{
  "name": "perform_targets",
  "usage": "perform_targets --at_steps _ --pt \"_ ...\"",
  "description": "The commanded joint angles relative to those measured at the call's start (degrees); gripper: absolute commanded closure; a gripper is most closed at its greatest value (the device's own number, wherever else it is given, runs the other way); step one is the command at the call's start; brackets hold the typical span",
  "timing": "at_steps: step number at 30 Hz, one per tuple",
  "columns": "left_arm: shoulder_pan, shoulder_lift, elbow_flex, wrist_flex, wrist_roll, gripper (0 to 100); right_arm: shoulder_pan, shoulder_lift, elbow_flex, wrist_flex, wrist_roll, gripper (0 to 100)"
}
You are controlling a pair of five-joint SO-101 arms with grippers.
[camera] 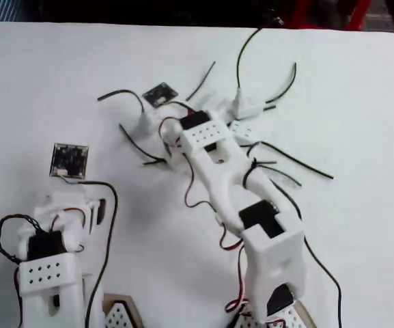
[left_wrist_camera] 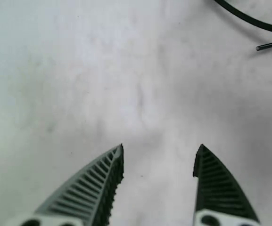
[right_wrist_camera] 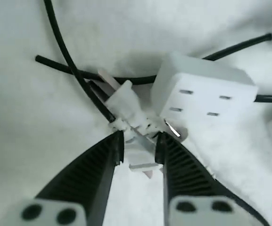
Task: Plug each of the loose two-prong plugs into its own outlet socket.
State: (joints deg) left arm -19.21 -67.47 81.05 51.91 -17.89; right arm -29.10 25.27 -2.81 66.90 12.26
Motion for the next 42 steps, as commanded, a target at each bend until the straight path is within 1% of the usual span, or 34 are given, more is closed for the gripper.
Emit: perform_targets --at_steps 1,7,11,16,18,22,28,36,42 --pt "-0.48 -1.01 -0.35 -1.14 -0.53 76 0.13 -1.27 -0.35 2.42 0.79 94.9" --pt "-0.48 -1.01 -0.35 -1.14 -0.53 76 -0.40 -5.41 -0.26 9.98 1.05 94.8" --pt "-0.48 -1.01 -0.26 -1.14 -0.53 76 -0.57 -6.11 -0.26 14.02 5.63 94.3" --pt "-0.48 -1.01 -0.26 -1.14 -0.53 76 -0.84 -6.11 -0.18 15.60 5.89 83.1" --pt "-0.40 -1.01 -0.26 -1.14 -0.53 76 -1.27 -6.02 -0.18 16.57 5.89 81.4" --pt "-0.40 -1.01 -0.26 -1.14 -0.53 76 -1.89 -5.14 -0.18 16.22 5.89 82.5" --pt "-0.40 -1.01 -0.26 -1.14 -0.53 76 -3.74 0.57 -0.62 16.22 5.89 82.5" --pt "-0.40 -1.01 -0.26 -1.14 -0.53 76 -7.78 0.92 -0.53 16.31 5.89 83.2" --pt "-0.40 -1.01 -0.26 -1.14 -0.53 76 -7.34 -1.10 -0.18 16.84 6.24 96.7"
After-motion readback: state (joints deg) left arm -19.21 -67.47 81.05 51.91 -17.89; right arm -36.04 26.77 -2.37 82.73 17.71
